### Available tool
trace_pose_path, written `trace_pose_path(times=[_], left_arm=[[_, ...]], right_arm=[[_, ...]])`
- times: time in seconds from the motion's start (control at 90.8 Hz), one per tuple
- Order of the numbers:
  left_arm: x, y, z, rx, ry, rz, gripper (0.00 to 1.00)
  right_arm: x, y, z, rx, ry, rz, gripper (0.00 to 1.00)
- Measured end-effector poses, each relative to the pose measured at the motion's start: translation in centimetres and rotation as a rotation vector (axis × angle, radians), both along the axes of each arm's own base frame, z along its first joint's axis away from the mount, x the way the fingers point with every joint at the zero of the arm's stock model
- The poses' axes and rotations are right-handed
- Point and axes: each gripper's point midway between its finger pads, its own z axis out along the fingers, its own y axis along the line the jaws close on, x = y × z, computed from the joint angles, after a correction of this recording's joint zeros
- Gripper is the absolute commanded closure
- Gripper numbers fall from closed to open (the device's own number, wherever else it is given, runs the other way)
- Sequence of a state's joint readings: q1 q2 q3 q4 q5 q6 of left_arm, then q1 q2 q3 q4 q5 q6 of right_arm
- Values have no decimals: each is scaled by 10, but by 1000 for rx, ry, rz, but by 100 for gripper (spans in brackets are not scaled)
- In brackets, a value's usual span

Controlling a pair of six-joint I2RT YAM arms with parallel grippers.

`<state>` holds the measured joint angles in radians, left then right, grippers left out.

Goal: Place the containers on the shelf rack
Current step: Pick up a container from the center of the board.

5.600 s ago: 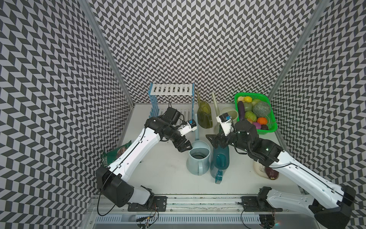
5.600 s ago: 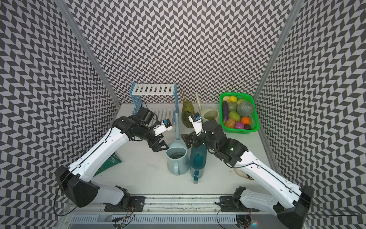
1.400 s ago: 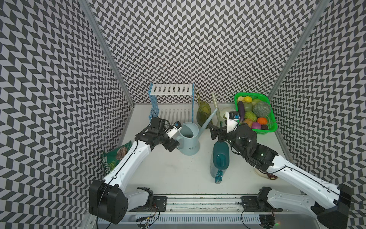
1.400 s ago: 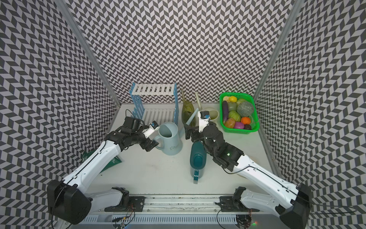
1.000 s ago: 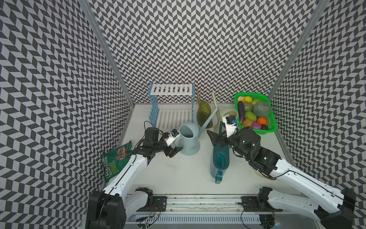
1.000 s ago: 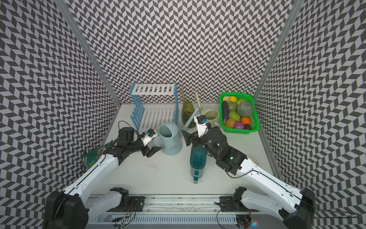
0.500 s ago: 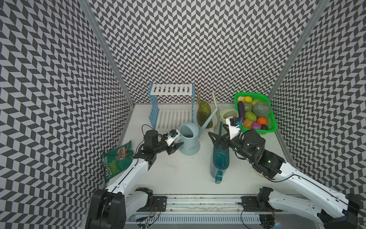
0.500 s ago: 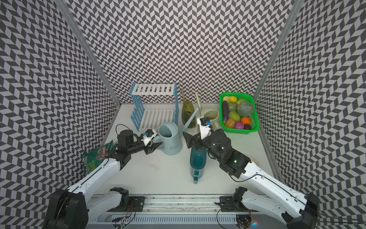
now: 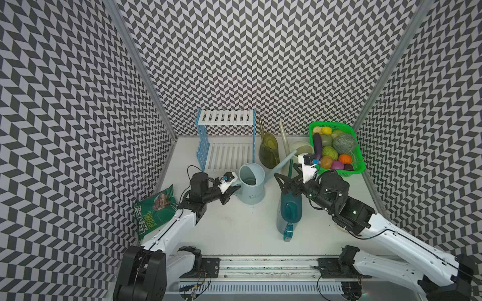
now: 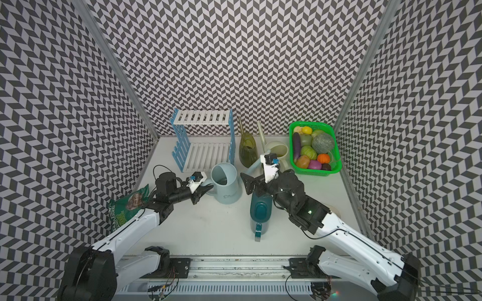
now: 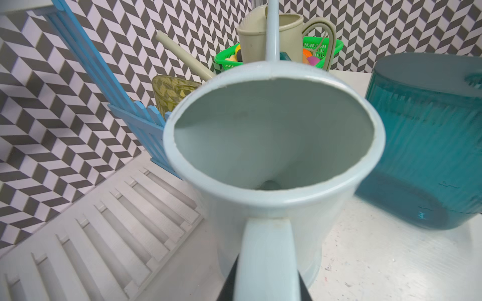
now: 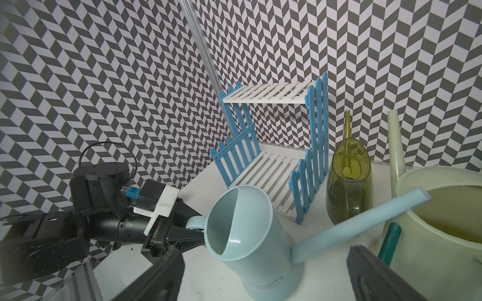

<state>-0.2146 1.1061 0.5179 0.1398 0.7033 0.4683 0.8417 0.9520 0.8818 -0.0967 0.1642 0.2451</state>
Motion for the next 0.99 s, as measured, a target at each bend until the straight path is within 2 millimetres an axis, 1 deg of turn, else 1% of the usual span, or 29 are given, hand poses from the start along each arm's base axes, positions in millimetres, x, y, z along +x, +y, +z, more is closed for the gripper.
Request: trace_pose_path(times=[0.044, 0.187, 0.375, 0.485, 0.628, 0.848, 0.991], left_arm=[[0, 0, 0, 0, 0, 0, 90], [-1, 0, 0, -1, 4, 2, 96], [-3, 6, 1, 2, 42, 21, 97], [0, 11, 9, 4, 64, 39, 100], [6, 17, 30, 2, 65, 66, 100], [11, 30, 74, -13, 51, 112, 100], [10, 42, 103, -26, 75, 163, 100]], right_arm=[[0, 0, 0, 2, 3, -1, 0], [-1, -1, 1, 9, 6, -2, 0], [-2, -2, 2, 11, 3, -2, 0], [-2, -2, 2, 11, 3, 0, 0], [-2, -1, 4, 8, 1, 3, 0], [-1, 4, 12, 4, -13, 17, 0], [-6, 10, 18, 13, -27, 62, 0]])
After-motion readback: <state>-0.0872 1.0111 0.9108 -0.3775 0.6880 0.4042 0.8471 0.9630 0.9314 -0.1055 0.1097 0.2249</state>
